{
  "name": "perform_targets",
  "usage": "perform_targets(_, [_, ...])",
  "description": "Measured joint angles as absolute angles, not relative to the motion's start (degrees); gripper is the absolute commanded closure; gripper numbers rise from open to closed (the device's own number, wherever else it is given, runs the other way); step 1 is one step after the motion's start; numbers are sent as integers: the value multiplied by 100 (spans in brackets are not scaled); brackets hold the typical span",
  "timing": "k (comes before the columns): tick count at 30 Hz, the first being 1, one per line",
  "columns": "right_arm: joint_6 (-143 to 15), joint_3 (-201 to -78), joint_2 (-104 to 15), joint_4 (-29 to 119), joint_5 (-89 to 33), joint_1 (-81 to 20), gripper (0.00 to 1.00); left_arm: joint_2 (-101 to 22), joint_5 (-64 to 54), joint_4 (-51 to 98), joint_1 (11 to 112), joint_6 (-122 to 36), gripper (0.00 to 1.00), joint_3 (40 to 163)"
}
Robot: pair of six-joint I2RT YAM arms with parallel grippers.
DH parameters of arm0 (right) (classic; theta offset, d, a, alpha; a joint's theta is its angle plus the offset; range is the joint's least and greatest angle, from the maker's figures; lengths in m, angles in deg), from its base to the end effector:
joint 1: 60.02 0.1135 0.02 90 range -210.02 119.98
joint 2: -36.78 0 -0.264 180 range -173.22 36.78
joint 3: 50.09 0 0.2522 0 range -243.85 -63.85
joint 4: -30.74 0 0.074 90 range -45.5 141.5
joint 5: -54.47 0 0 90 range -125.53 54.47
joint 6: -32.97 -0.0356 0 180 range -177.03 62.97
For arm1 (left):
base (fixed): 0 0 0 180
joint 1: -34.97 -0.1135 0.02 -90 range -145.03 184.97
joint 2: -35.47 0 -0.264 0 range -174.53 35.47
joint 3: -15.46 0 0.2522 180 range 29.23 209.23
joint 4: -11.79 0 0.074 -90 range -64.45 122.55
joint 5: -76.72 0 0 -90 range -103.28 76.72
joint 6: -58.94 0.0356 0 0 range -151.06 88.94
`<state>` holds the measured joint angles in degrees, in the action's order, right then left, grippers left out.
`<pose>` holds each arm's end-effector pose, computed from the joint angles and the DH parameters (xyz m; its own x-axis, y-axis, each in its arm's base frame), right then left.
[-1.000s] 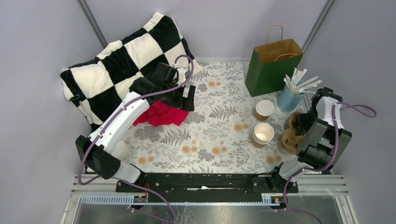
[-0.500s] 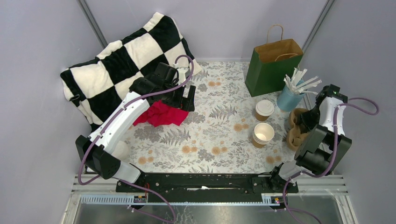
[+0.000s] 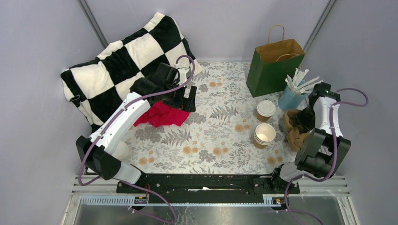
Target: Pack the takeout coffee
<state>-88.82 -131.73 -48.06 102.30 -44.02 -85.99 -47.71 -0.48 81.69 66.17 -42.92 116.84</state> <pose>0.2465 -0.1259 0.2570 -0.4907 0.8186 -0.2985 0.8547 0.5188 0.0174 0.2488 -0.1599 0.3691 -0.7849 0.2410 -0.5708 0.4714 0.8302 -0.2975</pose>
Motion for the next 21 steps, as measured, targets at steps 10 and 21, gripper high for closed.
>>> perform_targets(10, [-8093, -13112, -4692, 10134, -4590, -8499, 100, -4771, -24, 8165, 6643, -4292, 1, 11684])
perform_targets(21, [-7704, -13018, -5022, 10116, -4468, -8643, 47, -4771, -2, 8185, 6665, -4297, 1, 11682])
